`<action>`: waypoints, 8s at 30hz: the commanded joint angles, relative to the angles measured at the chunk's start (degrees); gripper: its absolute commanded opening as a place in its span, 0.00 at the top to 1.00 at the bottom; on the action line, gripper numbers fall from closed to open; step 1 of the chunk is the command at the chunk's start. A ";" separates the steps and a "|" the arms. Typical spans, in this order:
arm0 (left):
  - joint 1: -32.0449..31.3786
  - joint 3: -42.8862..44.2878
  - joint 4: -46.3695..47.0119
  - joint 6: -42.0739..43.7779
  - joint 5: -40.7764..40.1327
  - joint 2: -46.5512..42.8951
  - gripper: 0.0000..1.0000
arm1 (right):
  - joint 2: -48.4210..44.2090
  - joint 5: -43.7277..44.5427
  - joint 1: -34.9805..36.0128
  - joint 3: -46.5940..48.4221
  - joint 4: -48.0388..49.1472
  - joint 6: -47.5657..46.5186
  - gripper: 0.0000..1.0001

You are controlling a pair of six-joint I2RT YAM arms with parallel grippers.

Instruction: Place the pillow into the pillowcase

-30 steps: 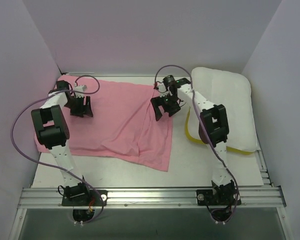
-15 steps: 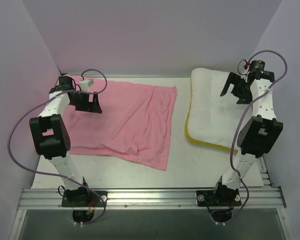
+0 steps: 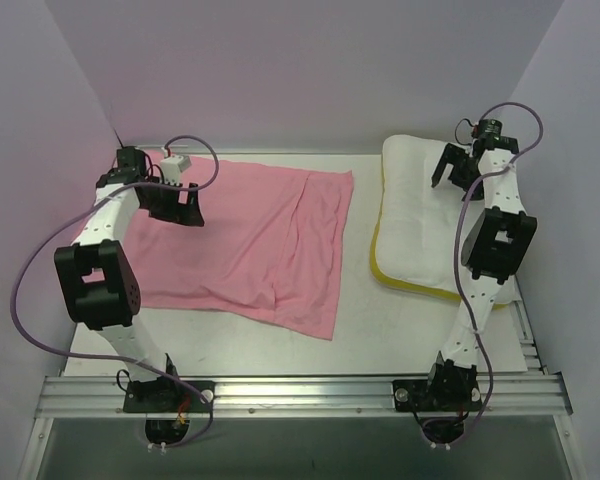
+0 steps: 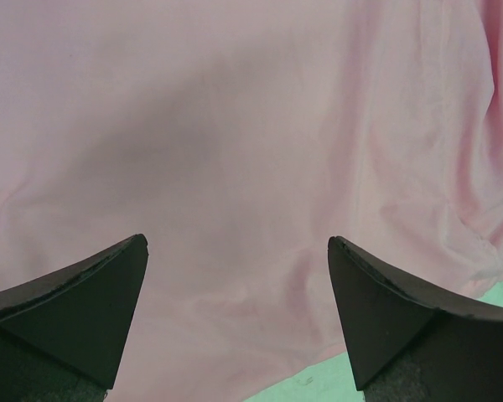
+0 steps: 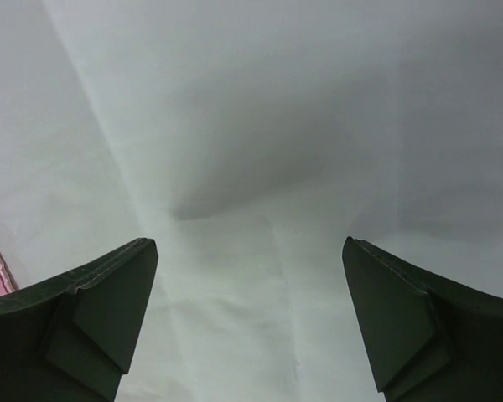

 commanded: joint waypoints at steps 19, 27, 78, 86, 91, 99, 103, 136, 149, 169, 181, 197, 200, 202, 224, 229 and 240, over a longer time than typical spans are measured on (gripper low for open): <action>-2.34 5.71 -4.51 -0.63 -2.55 1.67 0.02 | 11.87 4.02 2.62 5.56 -4.19 -9.15 0.02; -2.26 6.51 -4.77 -1.25 -4.48 0.71 0.03 | 13.46 5.42 3.50 5.73 -7.10 -8.89 0.23; -29.49 -5.10 14.20 -15.40 -13.33 -2.82 0.48 | -36.90 -18.92 14.31 -40.75 -7.10 -48.89 1.00; -35.21 2.81 15.35 -16.54 -21.01 7.55 0.59 | -35.40 -19.45 13.69 -44.10 -5.61 -46.60 1.00; -35.65 8.07 15.62 -17.16 -22.15 13.53 0.59 | -33.03 -20.59 13.69 -44.63 -4.11 -43.71 1.00; -37.76 11.78 15.53 -16.90 -24.61 18.81 0.53 | -29.87 -18.84 13.61 -44.89 -2.70 -41.85 1.00; -38.20 13.09 15.44 -16.90 -27.42 20.57 0.51 | -28.37 -15.42 14.31 -44.98 -2.09 -40.98 1.00; -30.56 4.93 11.93 -13.12 -8.27 7.92 1.00 | -33.46 -13.46 14.75 -42.70 -2.79 -38.61 1.00; -29.25 -0.35 11.66 -13.38 -1.50 2.38 1.00 | -42.26 -31.67 18.70 -33.46 -6.22 -41.05 1.00; -24.32 -0.52 8.15 -10.66 13.26 -1.66 1.00 | -45.42 -23.15 35.40 -52.71 -13.07 -81.04 1.00; -24.32 -1.84 4.28 -6.98 16.78 -3.86 1.00 | -35.08 -19.19 38.48 -41.13 -16.41 -88.88 1.00; -24.23 7.11 -14.17 3.93 22.50 -0.71 1.00 | -21.17 -16.72 35.32 -30.21 6.15 -41.98 1.00; -24.32 9.75 -13.74 2.62 19.78 1.23 0.89 | -20.64 -17.78 34.79 -30.39 9.59 -31.06 1.00; -24.14 9.24 -10.69 -0.26 13.84 1.41 0.78 | -19.85 -16.82 34.79 -30.21 10.91 -24.21 1.00; -28.09 -16.87 11.92 -7.58 -10.81 -5.71 0.38 | -20.11 -18.92 34.44 -36.19 16.63 -13.72 1.00; -27.75 -14.07 12.38 -5.48 -7.68 -4.48 0.96 | -20.20 -17.96 34.26 -36.45 16.63 -15.13 1.00; -25.20 -2.99 -24.33 18.85 20.02 -10.10 1.00 | -16.95 -11.72 33.12 -31.27 18.21 11.47 1.00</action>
